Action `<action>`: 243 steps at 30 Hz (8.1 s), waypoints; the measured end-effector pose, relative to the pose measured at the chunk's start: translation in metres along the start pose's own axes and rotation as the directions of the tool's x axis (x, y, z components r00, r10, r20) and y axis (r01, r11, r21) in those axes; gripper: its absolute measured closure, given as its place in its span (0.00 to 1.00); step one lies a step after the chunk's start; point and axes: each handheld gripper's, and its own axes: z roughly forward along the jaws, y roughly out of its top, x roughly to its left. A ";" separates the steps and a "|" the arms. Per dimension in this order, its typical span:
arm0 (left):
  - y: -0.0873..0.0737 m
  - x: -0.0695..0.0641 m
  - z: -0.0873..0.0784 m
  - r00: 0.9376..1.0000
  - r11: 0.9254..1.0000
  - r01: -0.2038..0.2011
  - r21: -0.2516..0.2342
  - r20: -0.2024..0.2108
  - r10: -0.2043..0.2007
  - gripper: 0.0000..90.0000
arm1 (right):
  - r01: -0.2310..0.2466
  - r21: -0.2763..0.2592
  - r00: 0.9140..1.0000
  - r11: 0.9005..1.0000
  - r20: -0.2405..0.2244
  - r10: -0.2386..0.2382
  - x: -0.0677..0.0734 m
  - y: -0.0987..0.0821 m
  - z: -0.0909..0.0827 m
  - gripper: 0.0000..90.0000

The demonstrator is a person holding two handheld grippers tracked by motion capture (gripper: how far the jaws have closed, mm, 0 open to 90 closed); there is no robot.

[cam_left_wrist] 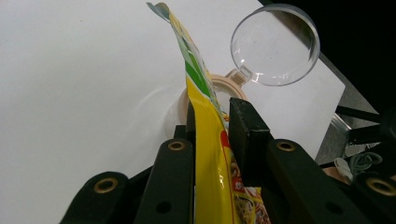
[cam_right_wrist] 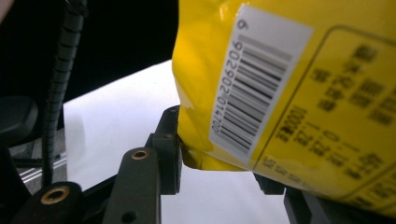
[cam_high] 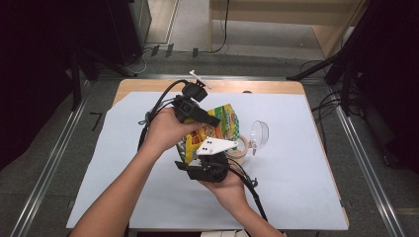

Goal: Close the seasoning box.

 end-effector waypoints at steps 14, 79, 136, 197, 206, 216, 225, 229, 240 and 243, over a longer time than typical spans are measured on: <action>0.001 0.001 0.003 1.000 1.000 -0.002 0.010 -0.001 0.002 0.87 | -0.004 0.005 1.000 1.000 0.011 0.004 -0.001 -0.002 0.002 0.67; 0.008 -0.004 0.001 1.000 1.000 -0.004 0.013 -0.009 0.004 0.88 | -0.057 -0.004 0.998 0.998 -0.021 0.056 -0.005 0.002 -0.001 0.70; 0.006 -0.003 0.001 1.000 1.000 -0.005 0.008 -0.008 0.005 0.88 | -0.038 0.003 0.999 0.999 -0.014 0.038 -0.004 0.002 0.000 0.70; 0.011 -0.010 -0.002 1.000 1.000 -0.023 0.012 -0.016 0.023 0.87 | -0.044 -0.036 0.999 0.998 -0.018 0.043 -0.002 0.003 -0.004 0.70; 0.011 -0.009 0.003 1.000 1.000 -0.015 0.016 -0.010 0.015 0.87 | -0.059 -0.026 0.998 0.998 -0.018 0.058 -0.004 0.000 -0.001 0.70; 0.010 -0.009 0.004 1.000 1.000 -0.019 0.017 -0.017 0.019 0.87 | -0.063 -0.012 0.998 0.998 -0.017 0.062 -0.005 -0.001 -0.001 0.70; 0.010 -0.008 0.004 1.000 1.000 -0.021 0.016 -0.014 0.022 0.87 | -0.063 -0.013 0.998 0.998 -0.016 0.063 -0.005 -0.001 -0.001 0.70; 0.010 -0.008 0.004 1.000 1.000 -0.018 0.015 -0.013 0.018 0.87 | -0.056 -0.019 0.998 0.998 -0.016 0.056 -0.005 0.000 -0.001 0.70; 0.011 -0.009 0.003 1.000 1.000 -0.018 0.011 -0.015 0.018 0.87 | -0.056 -0.014 0.998 0.998 -0.019 0.056 -0.006 0.001 -0.002 0.70; 0.011 -0.009 0.003 1.000 1.000 -0.019 0.012 -0.015 0.019 0.87 | -0.059 -0.019 0.998 0.998 -0.019 0.059 -0.005 0.002 -0.002 0.70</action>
